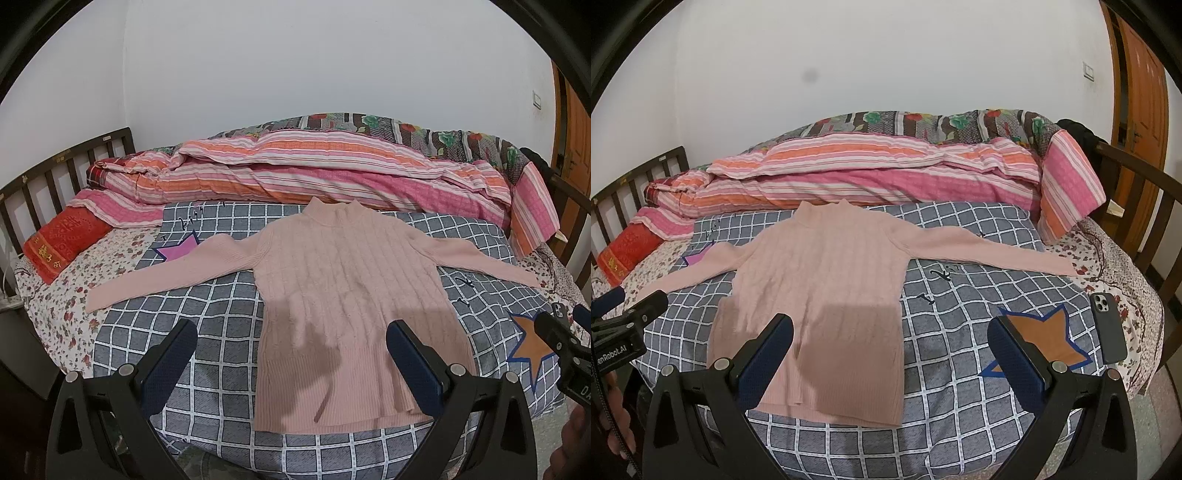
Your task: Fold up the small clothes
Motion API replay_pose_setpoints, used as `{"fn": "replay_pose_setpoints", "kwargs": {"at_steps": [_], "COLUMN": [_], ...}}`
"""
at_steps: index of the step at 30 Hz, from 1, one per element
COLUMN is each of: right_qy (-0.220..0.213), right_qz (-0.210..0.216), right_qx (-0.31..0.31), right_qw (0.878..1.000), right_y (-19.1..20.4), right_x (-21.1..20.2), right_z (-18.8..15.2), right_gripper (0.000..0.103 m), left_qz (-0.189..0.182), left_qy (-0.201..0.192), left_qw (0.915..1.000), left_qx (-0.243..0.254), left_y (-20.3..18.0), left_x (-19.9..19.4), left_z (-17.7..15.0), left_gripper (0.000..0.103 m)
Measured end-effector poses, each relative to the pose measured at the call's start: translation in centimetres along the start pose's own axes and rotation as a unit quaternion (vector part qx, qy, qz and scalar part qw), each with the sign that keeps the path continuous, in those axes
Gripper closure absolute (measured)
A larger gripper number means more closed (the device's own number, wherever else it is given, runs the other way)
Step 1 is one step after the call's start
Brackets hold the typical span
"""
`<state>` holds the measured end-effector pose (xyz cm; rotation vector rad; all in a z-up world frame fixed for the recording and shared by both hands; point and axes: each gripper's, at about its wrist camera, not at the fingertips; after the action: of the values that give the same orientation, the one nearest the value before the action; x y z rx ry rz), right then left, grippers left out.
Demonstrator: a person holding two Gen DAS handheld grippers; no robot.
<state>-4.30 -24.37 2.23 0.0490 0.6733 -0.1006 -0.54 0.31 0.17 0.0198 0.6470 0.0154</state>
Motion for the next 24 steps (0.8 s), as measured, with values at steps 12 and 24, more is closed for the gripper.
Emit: {"fn": "replay_pose_setpoints", "kwargs": {"at_steps": [12, 24], "right_qy": [-0.008, -0.012], "right_qz": [0.001, 0.019], "right_qx": [-0.005, -0.012], "right_qw": [1.000, 1.000], "right_y": [0.4, 1.7], "right_x": [-0.1, 1.0], "right_z": [-0.4, -0.7], "right_gripper": [0.000, 0.000], "left_qz": [-0.012, -0.031], "left_qy": [0.000, 0.005], "left_qw": [0.9998, 0.9983], "left_qx": [-0.013, -0.050], "left_y": [0.6, 2.8], "left_x": [1.0, 4.5], "left_z": [-0.4, -1.0], "left_gripper": [0.000, 0.000]}}
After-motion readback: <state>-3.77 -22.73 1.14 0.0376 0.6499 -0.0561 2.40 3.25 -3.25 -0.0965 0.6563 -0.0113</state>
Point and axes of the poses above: each gripper's, at about its wrist camera, not at the fingertips, and x roughly the way its jaws point, y to its left, z to its top, and after that the axes turned 1 degree about z, right-handed
